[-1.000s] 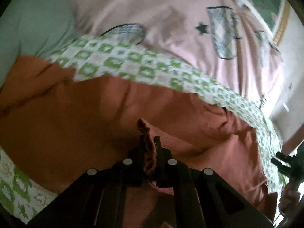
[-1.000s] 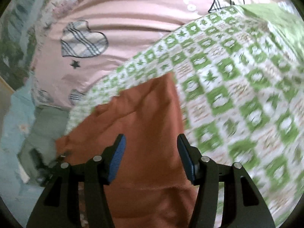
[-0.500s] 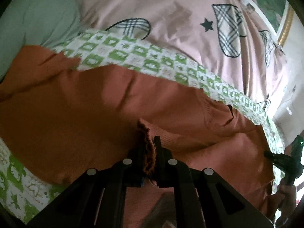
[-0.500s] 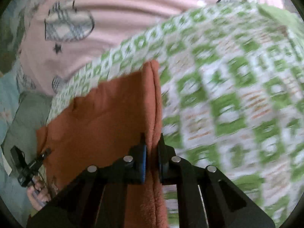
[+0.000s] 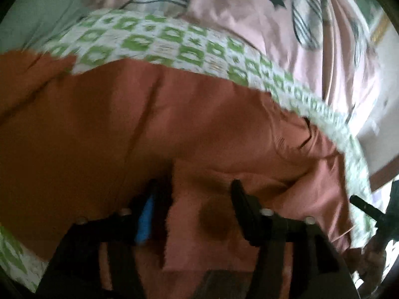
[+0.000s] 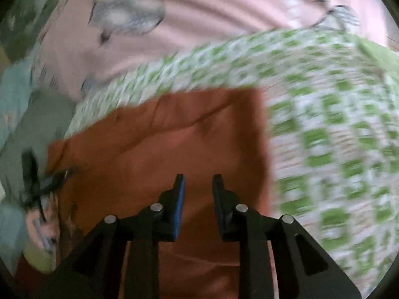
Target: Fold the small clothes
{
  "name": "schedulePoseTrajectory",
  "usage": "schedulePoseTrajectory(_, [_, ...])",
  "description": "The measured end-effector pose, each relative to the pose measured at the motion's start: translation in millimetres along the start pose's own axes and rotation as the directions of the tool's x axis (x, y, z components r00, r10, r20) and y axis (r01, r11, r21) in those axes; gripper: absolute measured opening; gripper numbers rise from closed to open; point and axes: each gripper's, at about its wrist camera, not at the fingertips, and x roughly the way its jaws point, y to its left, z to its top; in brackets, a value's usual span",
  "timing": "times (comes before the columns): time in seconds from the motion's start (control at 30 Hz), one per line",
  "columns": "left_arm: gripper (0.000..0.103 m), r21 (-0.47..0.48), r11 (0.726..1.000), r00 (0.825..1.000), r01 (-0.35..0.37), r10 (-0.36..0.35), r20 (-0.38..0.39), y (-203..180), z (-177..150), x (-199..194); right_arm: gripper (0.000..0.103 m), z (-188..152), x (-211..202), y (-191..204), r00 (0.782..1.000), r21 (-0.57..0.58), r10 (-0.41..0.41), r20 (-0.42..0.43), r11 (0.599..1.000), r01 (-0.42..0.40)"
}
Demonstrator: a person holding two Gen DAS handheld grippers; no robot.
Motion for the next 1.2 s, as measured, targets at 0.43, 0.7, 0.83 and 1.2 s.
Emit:
schedulePoseTrajectory(0.43, [0.013,-0.133,0.984,0.978,-0.119,0.139,0.152,53,-21,-51,0.03,-17,-2,-9,1.0,0.095,0.02,0.005,0.995,-0.02])
schedulePoseTrajectory(0.7, [0.068,-0.16,0.925,0.907,-0.345,0.373,0.195,101,-8,-86,0.052,-39,-34,33,0.986,0.059,0.161,0.049,0.985,-0.164])
schedulePoseTrajectory(0.83, [0.073,-0.133,0.884,0.863,-0.448,0.466,0.195,118,14,-79,0.054,-47,-33,49,0.975,0.07,0.218,0.03,0.973,-0.22])
schedulePoseTrajectory(1.2, [0.007,-0.063,0.854,0.851,-0.517,0.52,0.076,169,73,-24,0.056,-55,-27,64,0.971,0.054,0.24,-0.008,0.969,-0.239])
